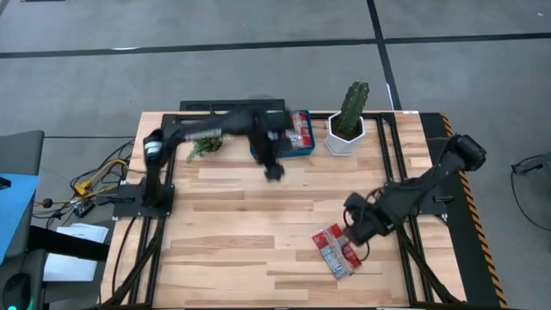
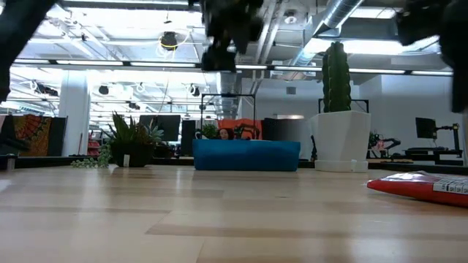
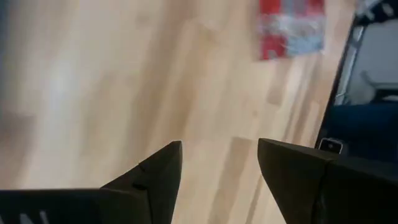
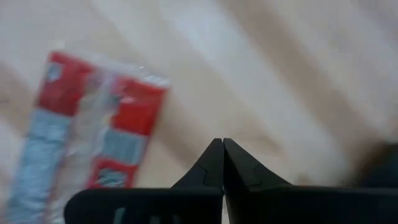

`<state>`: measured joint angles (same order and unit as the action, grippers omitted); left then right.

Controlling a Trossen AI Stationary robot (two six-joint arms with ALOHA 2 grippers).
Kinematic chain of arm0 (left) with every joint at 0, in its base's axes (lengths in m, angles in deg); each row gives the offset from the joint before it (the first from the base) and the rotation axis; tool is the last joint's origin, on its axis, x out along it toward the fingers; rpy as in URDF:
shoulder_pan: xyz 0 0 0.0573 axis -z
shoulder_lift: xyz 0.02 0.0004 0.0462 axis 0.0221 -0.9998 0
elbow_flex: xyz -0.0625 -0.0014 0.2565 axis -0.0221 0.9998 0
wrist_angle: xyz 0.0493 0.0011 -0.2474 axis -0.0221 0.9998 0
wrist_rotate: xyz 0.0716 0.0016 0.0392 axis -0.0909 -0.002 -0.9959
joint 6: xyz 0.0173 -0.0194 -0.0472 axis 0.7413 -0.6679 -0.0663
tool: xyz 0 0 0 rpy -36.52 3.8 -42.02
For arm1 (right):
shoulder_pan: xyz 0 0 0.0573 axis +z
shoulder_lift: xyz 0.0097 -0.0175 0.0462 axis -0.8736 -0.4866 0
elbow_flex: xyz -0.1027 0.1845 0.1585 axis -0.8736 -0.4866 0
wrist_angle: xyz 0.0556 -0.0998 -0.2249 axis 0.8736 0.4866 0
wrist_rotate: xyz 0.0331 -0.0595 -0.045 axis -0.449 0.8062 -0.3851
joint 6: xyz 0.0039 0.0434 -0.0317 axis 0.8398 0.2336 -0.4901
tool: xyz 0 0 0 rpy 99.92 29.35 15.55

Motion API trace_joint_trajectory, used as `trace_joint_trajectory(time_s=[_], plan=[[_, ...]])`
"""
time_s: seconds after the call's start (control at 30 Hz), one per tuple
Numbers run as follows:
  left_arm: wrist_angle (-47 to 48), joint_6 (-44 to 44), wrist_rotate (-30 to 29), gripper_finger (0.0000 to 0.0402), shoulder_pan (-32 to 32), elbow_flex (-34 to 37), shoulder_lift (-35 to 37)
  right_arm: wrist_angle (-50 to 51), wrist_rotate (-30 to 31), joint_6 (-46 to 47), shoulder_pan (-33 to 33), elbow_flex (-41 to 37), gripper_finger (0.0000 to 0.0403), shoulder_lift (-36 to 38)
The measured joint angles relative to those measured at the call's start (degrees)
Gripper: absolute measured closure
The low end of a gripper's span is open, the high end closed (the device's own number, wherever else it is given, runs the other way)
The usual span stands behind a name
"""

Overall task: Sort popcorn bags into baskets
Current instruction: Put the popcorn bag into the blue bin

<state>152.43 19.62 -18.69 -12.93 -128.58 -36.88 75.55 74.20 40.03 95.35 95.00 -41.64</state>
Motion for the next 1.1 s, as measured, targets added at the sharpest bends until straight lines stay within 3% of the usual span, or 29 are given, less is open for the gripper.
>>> trace_joint_trajectory(time_s=[0.1,0.23,0.37,0.5,0.63,0.73,0.9,1.1], plan=[[-6.63,-5.11,-6.03,0.0203,8.99,6.11,4.56,-6.61,-0.66,6.78,4.69,-2.53,0.0389,-0.16],[-20.29,-14.84,-16.75,0.0203,19.44,19.42,10.83,-8.97,0.09,18.73,10.32,-3.79,0.0396,-2.69],[-41.81,-30.36,-20.0,0.0203,25.48,36.42,15.67,-10.32,-1.22,27.89,13.89,-3.86,0.0392,-7.77],[-66.03,-45.09,-25.9,0.0203,30.24,51.07,16.91,-16.98,-5.22,30.23,15.73,-3.86,0.0389,-13.83],[-82.56,-55.1,-32.93,0.0203,34.1,59.87,15.45,-24.52,-7.76,30.08,15.7,-3.33,0.0396,-19.23],[-84.93,-63.25,-38.1,0.0203,36.5,63.43,13.63,-22.84,-8.7,29.87,14.67,-0.54,0.0395,-22.53],[-85.72,-73.2,-41.35,0.0198,38.8,65.68,9.72,-16.42,-8.78,24.74,10.91,6.88,0.0384,-26.92],[-90.92,-77.49,-43.26,0.0171,39.32,65.25,5.1,-21.91,-6.6,11.59,4.66,11.45,0.0396,-30.62]])
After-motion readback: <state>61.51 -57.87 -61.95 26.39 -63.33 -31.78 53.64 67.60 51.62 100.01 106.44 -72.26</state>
